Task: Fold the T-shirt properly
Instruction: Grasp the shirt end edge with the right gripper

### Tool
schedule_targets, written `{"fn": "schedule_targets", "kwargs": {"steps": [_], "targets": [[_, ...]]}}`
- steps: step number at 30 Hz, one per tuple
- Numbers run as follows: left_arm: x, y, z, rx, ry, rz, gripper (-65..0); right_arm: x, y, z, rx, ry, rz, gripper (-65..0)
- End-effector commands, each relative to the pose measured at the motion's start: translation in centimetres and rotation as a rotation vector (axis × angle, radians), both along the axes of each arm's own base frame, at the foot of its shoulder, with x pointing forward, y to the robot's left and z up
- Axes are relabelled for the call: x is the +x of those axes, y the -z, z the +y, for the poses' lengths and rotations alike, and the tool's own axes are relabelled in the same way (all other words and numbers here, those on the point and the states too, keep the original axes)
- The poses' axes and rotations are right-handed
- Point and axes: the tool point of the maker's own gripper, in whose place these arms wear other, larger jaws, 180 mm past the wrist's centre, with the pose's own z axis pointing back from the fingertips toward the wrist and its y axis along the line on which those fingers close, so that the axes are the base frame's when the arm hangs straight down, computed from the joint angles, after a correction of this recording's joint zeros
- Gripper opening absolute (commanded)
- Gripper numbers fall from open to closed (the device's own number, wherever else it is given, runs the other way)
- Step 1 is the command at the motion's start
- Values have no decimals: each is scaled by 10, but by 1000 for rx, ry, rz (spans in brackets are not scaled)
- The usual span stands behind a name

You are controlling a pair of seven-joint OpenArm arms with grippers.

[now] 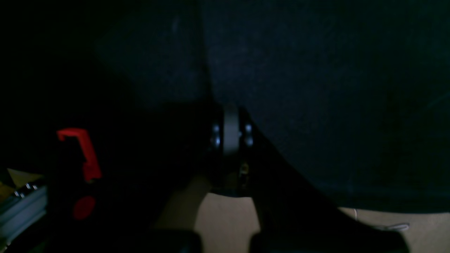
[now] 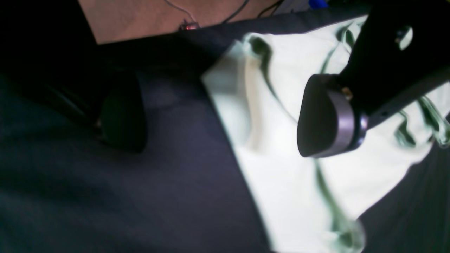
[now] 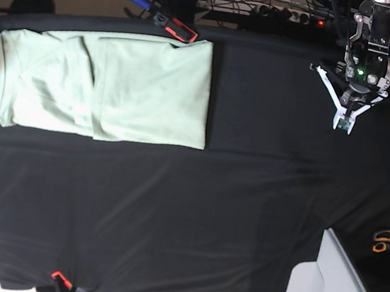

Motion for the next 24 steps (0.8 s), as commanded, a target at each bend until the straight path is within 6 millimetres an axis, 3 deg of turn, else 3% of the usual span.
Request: {"fn": "schedule_targets", "kwargs": {"steps": [1, 9, 16, 24], "targets": [[3, -4, 7, 19, 0, -11, -650, 17, -16, -10, -34, -18, -55, -13], [-4, 2, 9, 19, -7, 11, -650, 28, 8, 36, 3, -144, -16, -15], [-7, 3, 9, 19, -7, 17, -650, 25, 13, 44, 16, -159, 0, -15], [-5, 2, 9, 19, -7, 14, -650, 17, 36, 90, 64, -267, 56, -16]]}}
